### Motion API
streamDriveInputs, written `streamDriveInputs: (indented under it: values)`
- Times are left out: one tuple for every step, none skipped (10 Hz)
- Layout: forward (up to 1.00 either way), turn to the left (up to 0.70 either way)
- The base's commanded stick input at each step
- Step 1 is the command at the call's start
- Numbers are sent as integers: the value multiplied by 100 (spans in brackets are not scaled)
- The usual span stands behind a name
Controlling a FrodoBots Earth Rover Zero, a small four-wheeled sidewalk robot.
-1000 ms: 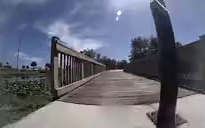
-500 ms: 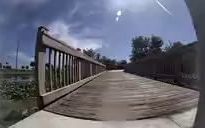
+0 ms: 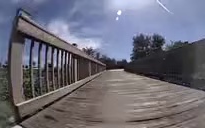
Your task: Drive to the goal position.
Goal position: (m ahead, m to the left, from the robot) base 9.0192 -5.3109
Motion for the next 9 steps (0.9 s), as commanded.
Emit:
streamDriveInputs:
  values:
    - [85, -31]
    - [85, -32]
    - [85, -18]
    - [85, -6]
    - [85, -7]
    - [85, -32]
    - [85, -27]
    - [85, -9]
    - [85, -4]
